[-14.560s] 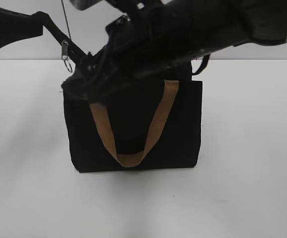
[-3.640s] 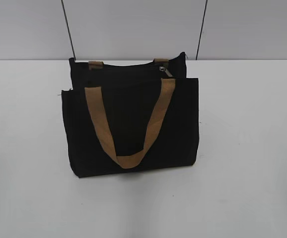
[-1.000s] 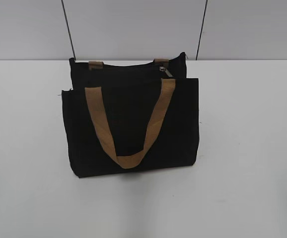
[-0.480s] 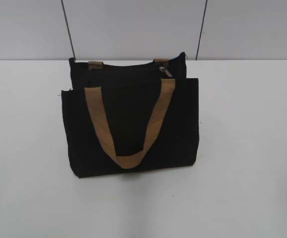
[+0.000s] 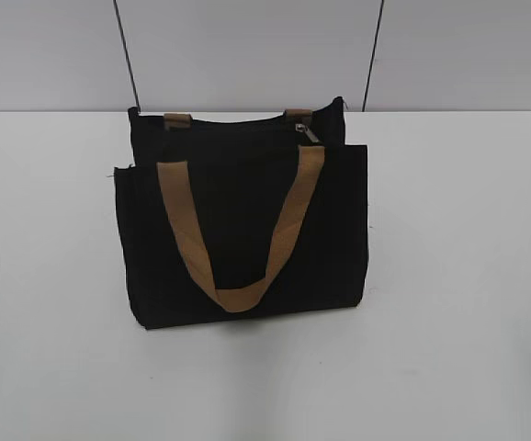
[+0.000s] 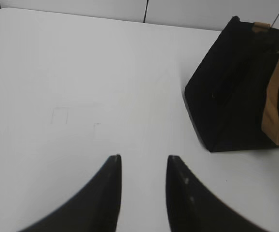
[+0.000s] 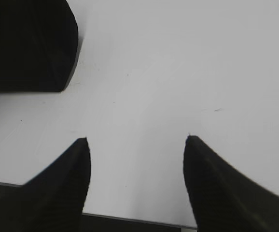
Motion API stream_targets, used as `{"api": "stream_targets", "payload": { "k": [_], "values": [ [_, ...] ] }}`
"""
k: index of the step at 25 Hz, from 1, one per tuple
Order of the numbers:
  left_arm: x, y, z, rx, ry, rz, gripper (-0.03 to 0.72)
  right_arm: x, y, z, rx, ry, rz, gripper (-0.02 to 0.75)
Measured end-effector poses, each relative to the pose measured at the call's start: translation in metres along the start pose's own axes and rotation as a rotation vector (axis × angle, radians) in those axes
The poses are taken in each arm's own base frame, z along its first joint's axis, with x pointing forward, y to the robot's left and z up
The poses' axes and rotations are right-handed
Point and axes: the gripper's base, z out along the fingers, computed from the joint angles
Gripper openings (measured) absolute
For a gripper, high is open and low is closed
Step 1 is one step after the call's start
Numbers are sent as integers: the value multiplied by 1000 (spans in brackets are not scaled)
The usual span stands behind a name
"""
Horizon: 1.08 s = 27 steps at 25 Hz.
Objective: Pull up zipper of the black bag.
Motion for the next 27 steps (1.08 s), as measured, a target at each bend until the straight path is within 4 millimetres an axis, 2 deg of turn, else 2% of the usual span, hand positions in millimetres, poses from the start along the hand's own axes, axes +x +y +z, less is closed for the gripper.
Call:
{"api": "stream_targets", "payload": {
  "k": [12,27],
  "values": [
    [0,-6,0,63,-2,110,238,0,0,0,0,0,0,475],
    [0,-6,0,66,-3,114,238,0,0,0,0,0,0,475]
  ]
}}
